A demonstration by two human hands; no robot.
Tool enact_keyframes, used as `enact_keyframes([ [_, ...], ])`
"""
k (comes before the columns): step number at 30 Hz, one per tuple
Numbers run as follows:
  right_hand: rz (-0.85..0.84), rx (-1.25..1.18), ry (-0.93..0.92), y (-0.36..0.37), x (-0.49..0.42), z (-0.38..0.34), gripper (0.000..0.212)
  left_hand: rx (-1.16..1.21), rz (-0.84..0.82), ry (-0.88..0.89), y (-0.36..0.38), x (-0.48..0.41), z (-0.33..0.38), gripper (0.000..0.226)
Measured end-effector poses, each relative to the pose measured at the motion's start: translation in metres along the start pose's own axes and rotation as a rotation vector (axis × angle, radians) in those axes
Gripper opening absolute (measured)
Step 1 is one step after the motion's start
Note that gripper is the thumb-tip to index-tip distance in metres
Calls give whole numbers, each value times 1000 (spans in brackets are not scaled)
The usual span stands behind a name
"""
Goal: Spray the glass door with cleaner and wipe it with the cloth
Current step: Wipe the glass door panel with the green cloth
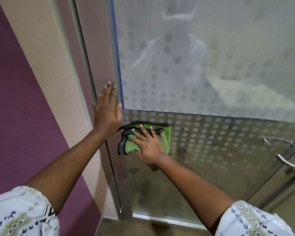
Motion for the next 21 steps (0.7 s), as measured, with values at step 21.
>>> enact_keyframes([
  [21,86,-2016,677,144,244,82,22,1468,-730,-979,257,246,226,37],
])
Point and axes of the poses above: each hand's wrist, its own x-axis away from the middle knuckle, its own y-axis out of the palm, z = x × y, the point moved 6 cm from there along -x, towards the middle knuckle, and after that the axes turned 14 degrees about -z, right-handed, at the moved point
